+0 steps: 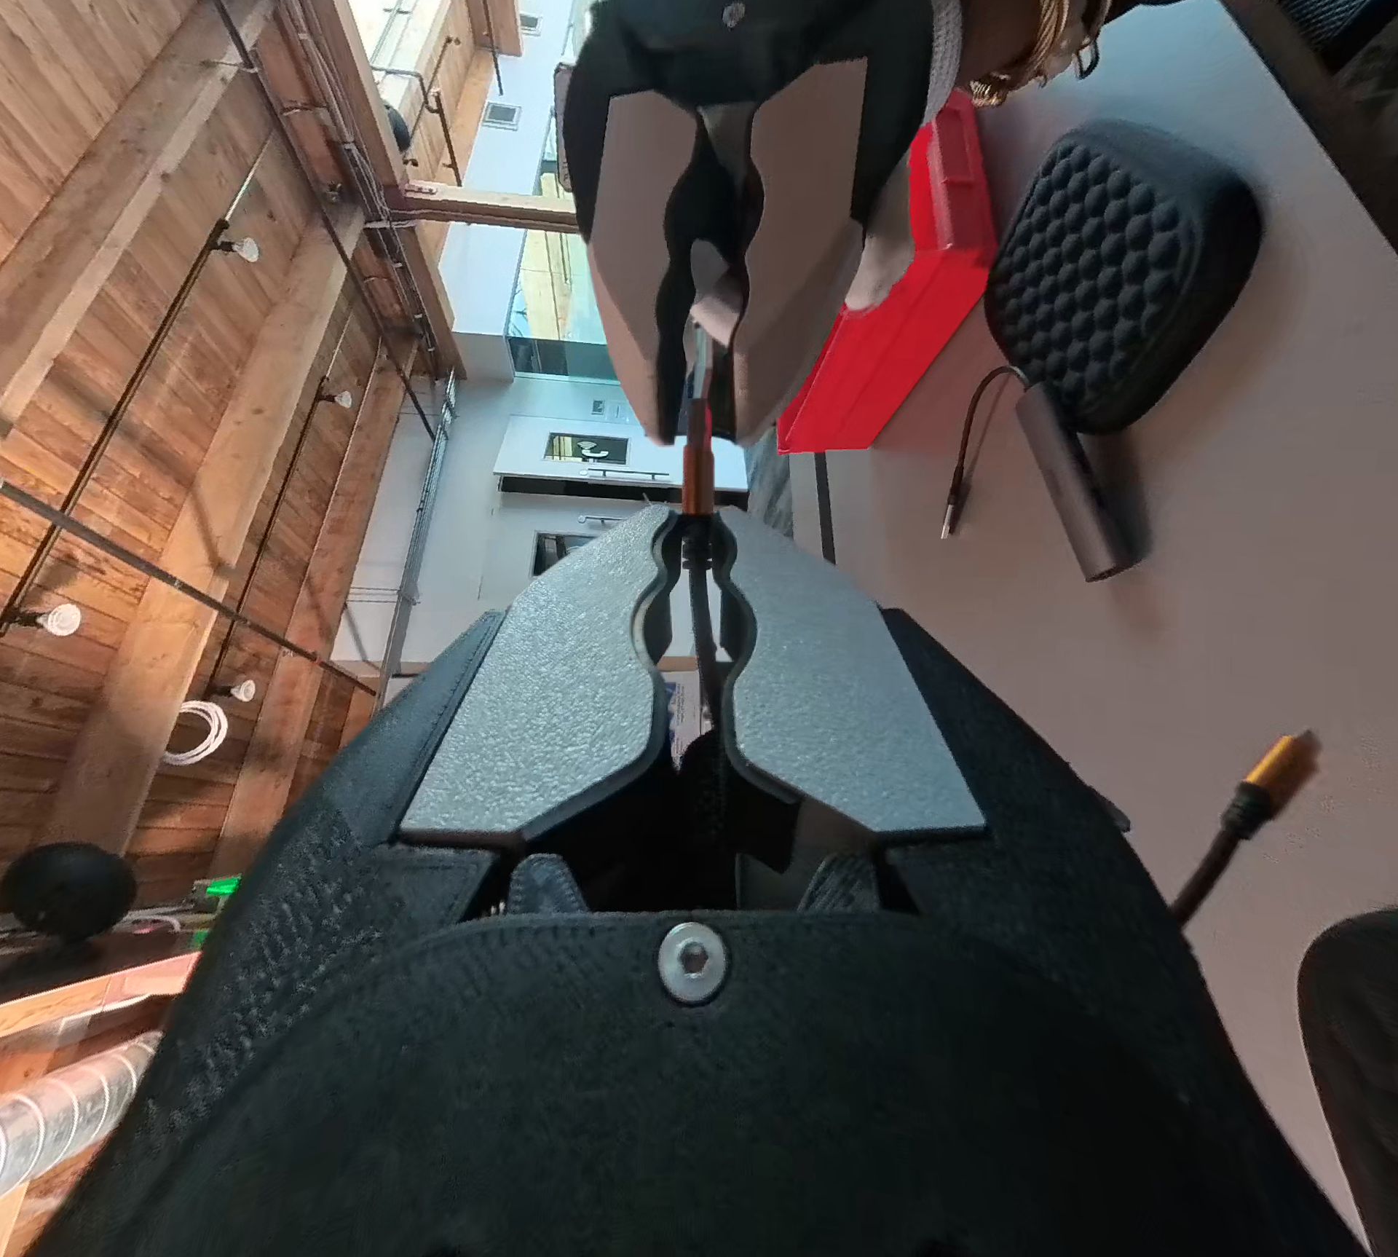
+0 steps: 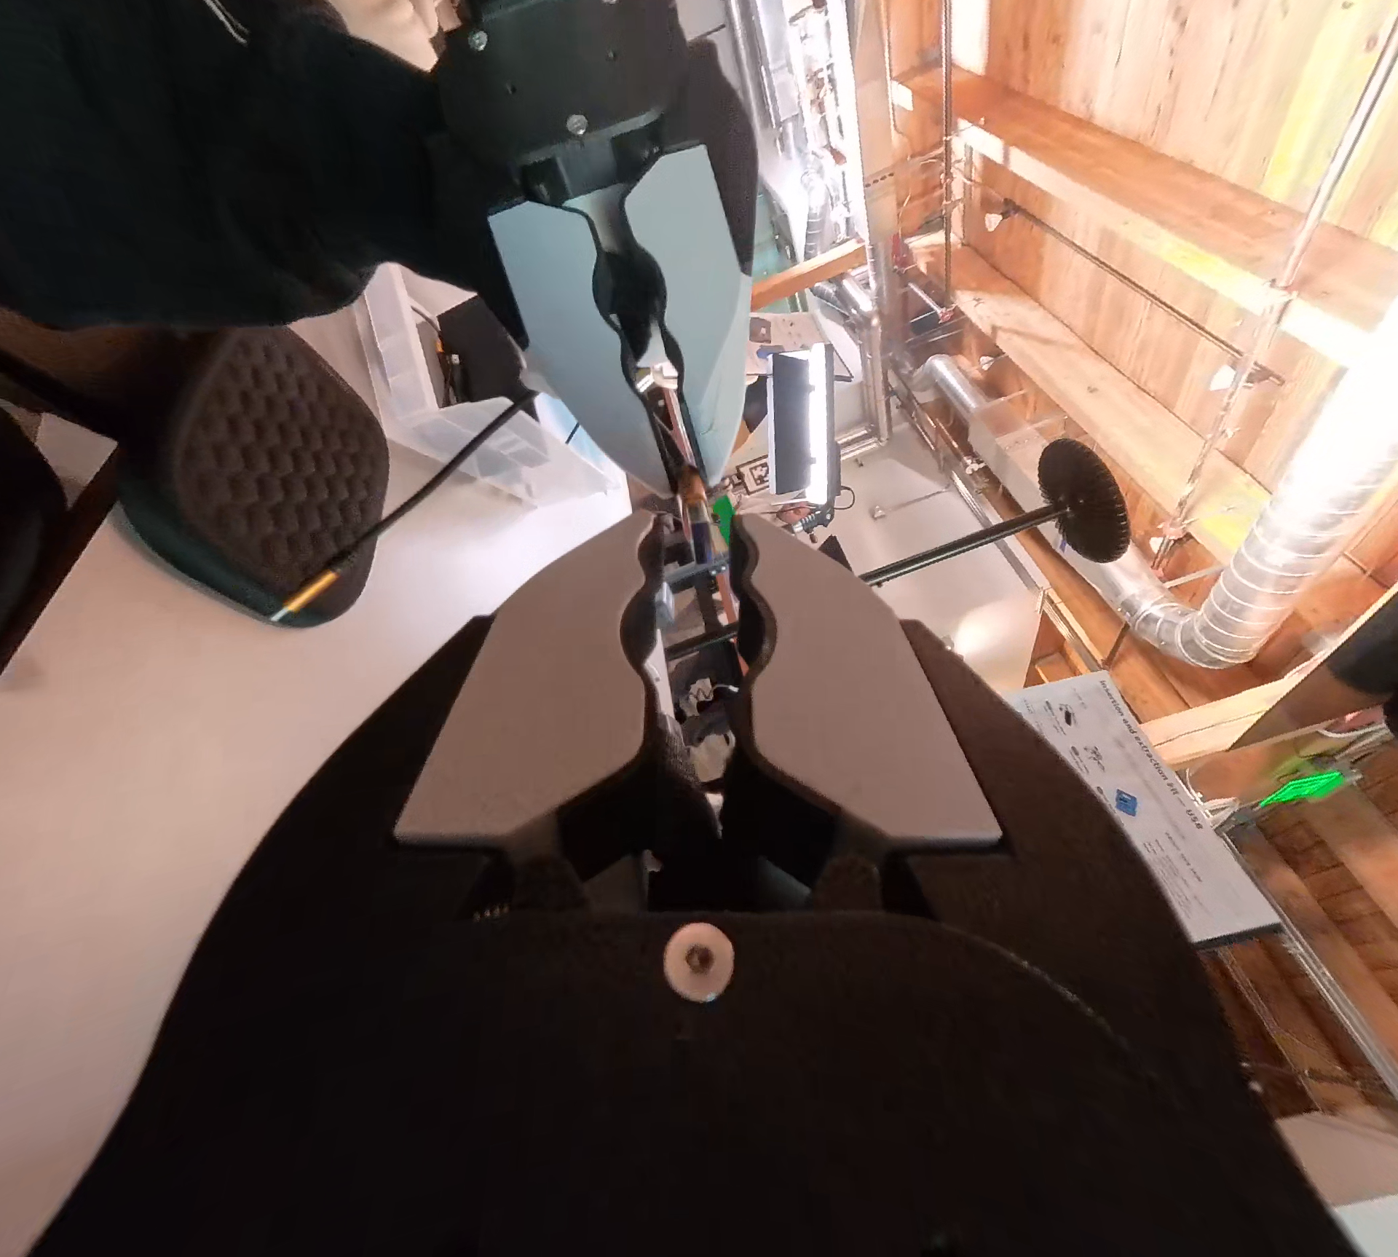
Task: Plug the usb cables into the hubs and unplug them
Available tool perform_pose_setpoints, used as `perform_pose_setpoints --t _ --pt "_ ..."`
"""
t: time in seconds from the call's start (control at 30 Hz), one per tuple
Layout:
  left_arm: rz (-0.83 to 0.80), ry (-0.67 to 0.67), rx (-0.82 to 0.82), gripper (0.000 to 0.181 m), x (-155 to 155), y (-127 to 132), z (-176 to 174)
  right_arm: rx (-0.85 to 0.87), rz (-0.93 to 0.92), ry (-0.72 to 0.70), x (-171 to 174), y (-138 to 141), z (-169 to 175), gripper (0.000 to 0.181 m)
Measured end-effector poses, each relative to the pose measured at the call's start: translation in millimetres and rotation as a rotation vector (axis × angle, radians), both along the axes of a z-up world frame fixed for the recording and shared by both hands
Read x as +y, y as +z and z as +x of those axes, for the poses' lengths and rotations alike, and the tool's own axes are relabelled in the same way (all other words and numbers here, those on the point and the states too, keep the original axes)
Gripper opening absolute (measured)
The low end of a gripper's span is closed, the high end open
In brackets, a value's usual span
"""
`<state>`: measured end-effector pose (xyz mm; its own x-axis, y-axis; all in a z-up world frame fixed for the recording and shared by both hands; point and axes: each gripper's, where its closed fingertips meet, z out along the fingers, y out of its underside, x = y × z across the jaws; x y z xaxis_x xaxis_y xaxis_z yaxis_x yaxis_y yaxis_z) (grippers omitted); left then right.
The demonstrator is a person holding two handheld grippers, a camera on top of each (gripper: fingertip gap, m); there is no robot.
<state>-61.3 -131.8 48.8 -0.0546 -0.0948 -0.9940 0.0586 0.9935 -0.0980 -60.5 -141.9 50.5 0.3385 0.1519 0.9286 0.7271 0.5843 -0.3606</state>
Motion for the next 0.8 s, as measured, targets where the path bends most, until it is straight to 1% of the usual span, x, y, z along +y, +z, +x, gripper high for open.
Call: perform_pose_setpoints --t 0.1,0.27,0.4,0.47,0.53,0.6,0.67,0.73,0.8 --pt "0.002 -0.013 0.011 0.007 -3.9 -2.1 1.3 -0.009 0.010 0.008 0.4 -1.3 -0.7 0.014" --pt "-0.001 -0.038 0.018 0.007 -9.7 -3.6 2.9 -0.025 0.011 0.019 0.1 -4.3 -2.5 0.006" --pt "-0.013 -0.052 0.018 0.007 -10.5 -3.7 3.1 -0.024 0.003 0.026 -0.5 -4.4 -2.7 0.006" --pt "-0.032 -0.085 -0.009 0.008 -14.3 1.3 0.5 -0.005 0.002 0.039 -2.7 -1.5 -2.8 0.006" --pt "-0.083 -0.161 -0.072 0.011 -20.2 14.2 -8.3 0.039 -0.005 0.056 -5.4 4.7 0.4 0.006" --pt "-0.174 -0.266 -0.165 0.013 -22.9 33.6 -23.8 0.114 -0.015 0.098 -10.2 14.4 6.0 0.006" --pt "-0.285 -0.373 -0.293 0.016 -15.5 56.4 -43.9 0.214 -0.037 0.171 -17.5 26.1 12.2 0.007" --pt "-0.413 -0.444 -0.449 0.018 7.2 78.8 -65.0 0.316 -0.065 0.262 -26.1 37.2 18.2 0.007" --pt "-0.559 -0.463 -0.617 0.020 45.5 94.6 -82.3 0.413 -0.102 0.375 -36.4 46.9 21.3 0.007"
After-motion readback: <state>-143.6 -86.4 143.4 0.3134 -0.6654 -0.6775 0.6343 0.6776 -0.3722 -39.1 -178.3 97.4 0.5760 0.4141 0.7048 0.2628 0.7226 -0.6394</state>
